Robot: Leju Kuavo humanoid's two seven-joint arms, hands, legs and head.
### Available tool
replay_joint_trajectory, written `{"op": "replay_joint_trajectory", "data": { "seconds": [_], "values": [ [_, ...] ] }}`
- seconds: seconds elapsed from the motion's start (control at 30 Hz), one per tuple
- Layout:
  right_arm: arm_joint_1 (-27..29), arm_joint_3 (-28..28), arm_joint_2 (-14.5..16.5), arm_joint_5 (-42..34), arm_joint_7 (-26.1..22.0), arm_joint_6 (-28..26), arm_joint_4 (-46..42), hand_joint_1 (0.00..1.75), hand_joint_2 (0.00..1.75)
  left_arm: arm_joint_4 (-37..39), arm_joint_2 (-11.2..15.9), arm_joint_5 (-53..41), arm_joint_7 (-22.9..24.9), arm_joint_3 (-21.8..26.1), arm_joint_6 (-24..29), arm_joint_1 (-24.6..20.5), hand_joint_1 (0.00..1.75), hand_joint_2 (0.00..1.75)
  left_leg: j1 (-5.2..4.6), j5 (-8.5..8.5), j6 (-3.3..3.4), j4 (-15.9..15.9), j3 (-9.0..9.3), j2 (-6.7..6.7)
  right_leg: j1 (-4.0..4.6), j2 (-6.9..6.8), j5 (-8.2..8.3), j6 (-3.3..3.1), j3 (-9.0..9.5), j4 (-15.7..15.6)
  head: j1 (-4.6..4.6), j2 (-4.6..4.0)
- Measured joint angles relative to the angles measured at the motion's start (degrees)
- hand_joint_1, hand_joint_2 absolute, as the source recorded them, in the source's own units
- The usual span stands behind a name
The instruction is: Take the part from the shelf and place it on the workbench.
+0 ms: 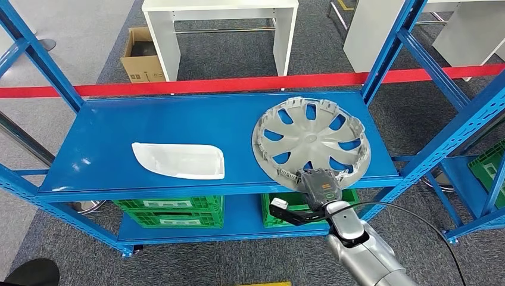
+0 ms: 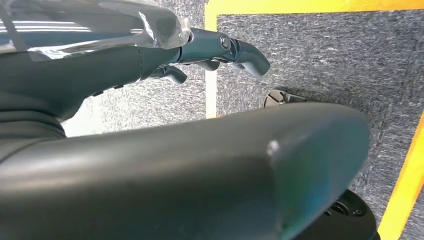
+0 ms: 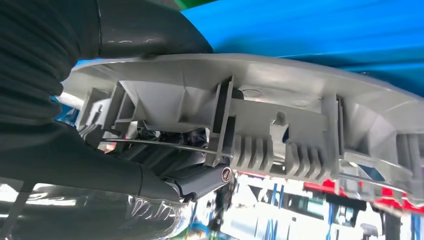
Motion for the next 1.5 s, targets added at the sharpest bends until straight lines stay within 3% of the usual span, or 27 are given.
{"op": "replay_joint_trajectory", "data": {
  "seconds": [0.2, 0.33, 0.5, 0.7, 0.83, 1.03, 1.1, 1.17, 1.27, 1.37, 1.5],
  "values": [
    [1.36, -1.18, -0.14, 0.98, -0.22, -1.73, -2.28, 1.75, 1.75, 0.00, 0.03, -0.07, -1.61, 0.00, -0.12, 0.01, 0.00, 0.00, 0.00, -0.02, -0.03, 0.00, -0.04, 0.01, 0.00, 0.01, -0.01, 0.00, -0.05, 0.00, 0.00, 0.00],
    [4.90, -4.65, -0.86, -0.68, -2.00, -6.35, -9.25, 1.75, 1.75, 0.00, 0.04, -0.20, -5.77, 0.00, -0.76, 0.12, 0.00, 1.75, -0.01, -0.03, -0.04, 0.00, -0.14, -0.04, 0.00, 0.00, -0.01, 0.01, -0.15, 0.00, 0.00, 0.00],
    [10.91, -11.87, -2.02, -6.31, -6.63, -13.09, -22.75, 1.75, 1.75, 0.00, 0.05, -0.07, -10.13, 0.00, -3.31, 0.52, 0.00, 1.75, -0.01, -0.06, -0.08, -0.02, -0.25, -0.14, 0.00, -0.08, -0.08, 0.01, -0.24, 0.00, 0.00, 0.00],
    [16.96, -18.71, -0.76, -13.54, -11.82, -14.45, -34.60, 1.75, 1.75, 0.00, 0.05, -0.15, -11.16, 0.00, -3.24, 0.66, 0.00, 1.75, -0.01, -0.07, -0.10, -0.03, -0.35, -0.16, 0.00, -0.09, -0.09, 0.00, -0.34, 0.00, -0.01, 0.00],
    [19.20, -21.81, 1.47, -21.42, -16.75, -14.94, -39.00, 1.75, 1.75, 0.00, 0.05, -0.19, -11.10, 0.00, -3.10, 0.65, 0.00, 1.75, -0.01, -0.07, -0.10, -0.08, -0.35, -0.16, 0.00, -0.09, -0.10, -0.02, -0.38, 0.00, -0.01, 0.00],
    [20.60, -24.08, 3.31, -23.69, -18.11, -14.85, -41.96, 1.75, 1.75, 0.00, 0.05, -0.25, -11.10, 0.00, -3.23, 0.63, 0.00, 1.75, -0.01, -0.07, -0.10, -0.10, -0.34, -0.16, 0.00, -0.09, -0.12, -0.05, -0.37, 0.00, 0.00, -0.01],
    [20.93, -24.63, 3.72, -28.75, -20.42, -13.59, -42.58, 1.75, 1.75, 0.00, 0.05, -0.49, -11.15, 0.00, -3.41, 0.63, 0.00, 1.75, -0.02, -0.07, -0.10, -0.10, -0.34, -0.16, 0.00, -0.09, -0.12, -0.05, -0.37, 0.00, 0.00, 0.00],
    [21.16, -25.33, 4.27, -38.55, -25.13, -9.75, -43.45, 1.75, 1.75, 0.00, 0.05, -1.00, -11.21, -0.02, -3.39, 0.62, 0.00, 1.75, -0.02, -0.07, -0.10, -0.10, -0.34, -0.14, -0.01, -0.07, -0.12, -0.05, -0.39, 0.00, 0.00, 0.00],
    [21.31, -26.24, 4.95, -53.18, -32.40, 1.05, -45.49, 1.75, 1.75, -0.01, 0.11, -1.68, -11.43, -0.11, -2.70, 0.55, 0.00, 1.75, -0.02, -0.07, -0.10, -0.09, -0.34, -0.13, -0.01, -0.08, -0.12, -0.05, -0.41, 0.00, -0.01, 0.00],
    [21.61, -26.89, 5.30, -65.34, -36.71, 15.50, -48.11, 1.75, 1.75, -0.02, 0.24, -1.75, -12.06, -0.22, -2.65, 0.46, 0.00, 1.75, -0.01, -0.07, -0.10, -0.10, -0.34, -0.16, 0.00, -0.11, -0.13, -0.06, -0.40, 0.00, -0.01, 0.00],
    [22.41, -27.17, 5.28, -80.69, -37.59, 37.85, -51.57, 1.75, 1.75, 0.00, 0.58, 0.17, -13.42, -0.13, -5.93, 0.19, 0.00, 1.75, -0.01, -0.08, -0.11, -0.14, -0.34, -0.15, 0.00, -0.11, -0.16, -0.10, -0.39, 0.00, -0.02, 0.00]
  ]
}}
